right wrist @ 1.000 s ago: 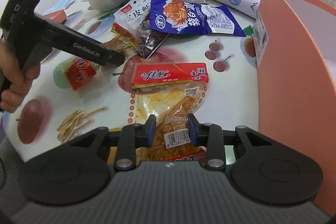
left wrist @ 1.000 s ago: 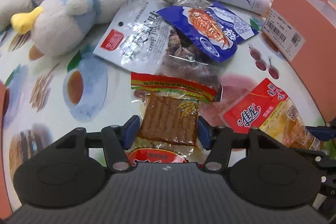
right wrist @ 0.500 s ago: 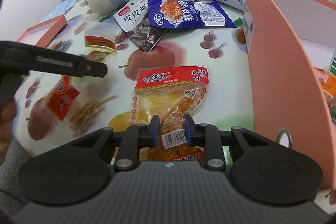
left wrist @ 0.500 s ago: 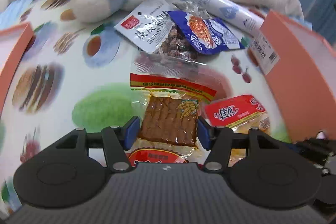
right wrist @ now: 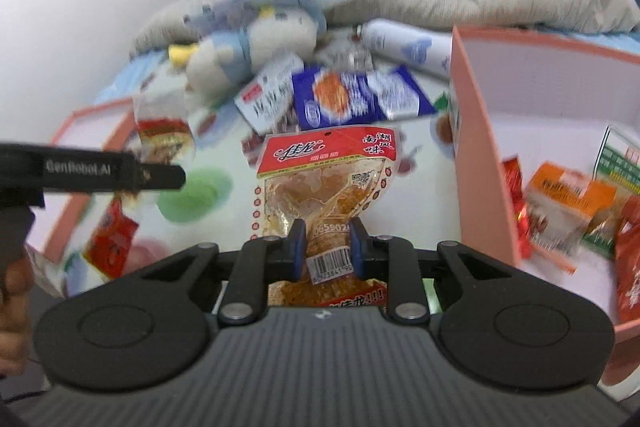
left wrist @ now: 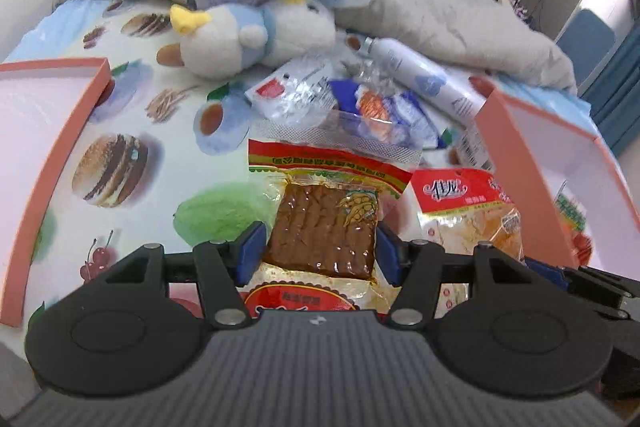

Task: Organize snacks
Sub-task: 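Lift and carry both held packets over the larger pink box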

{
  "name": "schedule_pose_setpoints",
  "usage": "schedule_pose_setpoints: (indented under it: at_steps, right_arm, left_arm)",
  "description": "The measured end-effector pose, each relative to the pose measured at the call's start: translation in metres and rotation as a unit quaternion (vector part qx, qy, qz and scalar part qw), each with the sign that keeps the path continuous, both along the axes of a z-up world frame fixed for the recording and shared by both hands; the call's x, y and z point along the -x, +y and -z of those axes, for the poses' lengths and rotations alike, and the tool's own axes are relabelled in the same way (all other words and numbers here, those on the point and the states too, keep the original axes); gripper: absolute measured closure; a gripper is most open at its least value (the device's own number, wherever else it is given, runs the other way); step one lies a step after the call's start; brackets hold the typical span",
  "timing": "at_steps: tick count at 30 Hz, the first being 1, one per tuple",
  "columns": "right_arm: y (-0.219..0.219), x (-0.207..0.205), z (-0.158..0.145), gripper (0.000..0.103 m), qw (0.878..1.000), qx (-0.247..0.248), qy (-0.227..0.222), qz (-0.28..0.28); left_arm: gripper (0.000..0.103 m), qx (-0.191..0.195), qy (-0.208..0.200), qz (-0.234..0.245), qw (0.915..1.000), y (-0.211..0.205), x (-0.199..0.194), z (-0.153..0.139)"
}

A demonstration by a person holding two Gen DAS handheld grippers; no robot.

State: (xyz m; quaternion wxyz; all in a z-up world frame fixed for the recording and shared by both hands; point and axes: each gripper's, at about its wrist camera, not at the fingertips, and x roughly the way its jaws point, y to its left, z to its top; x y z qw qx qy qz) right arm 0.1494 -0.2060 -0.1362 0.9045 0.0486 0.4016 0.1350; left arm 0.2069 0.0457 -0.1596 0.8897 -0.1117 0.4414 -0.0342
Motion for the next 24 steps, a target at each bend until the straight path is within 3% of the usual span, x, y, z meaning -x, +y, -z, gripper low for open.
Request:
schedule_pose_setpoints:
  at_steps: [11, 24]
  right_arm:
    - [-0.019, -0.002, -0.063, 0.078, 0.997, 0.007, -0.079, 0.025]
    - [-0.059, -0.007, -0.125, 0.078, 0.987, 0.009, -0.149, 0.054]
  left_arm:
    - [0.039, 0.008, -0.056, 0.018, 0.9982, -0.021, -0.013, -0.065]
    - [0.039, 0.034, -0.121, 0.056, 0.9905, -0.056, -0.025, -0.134]
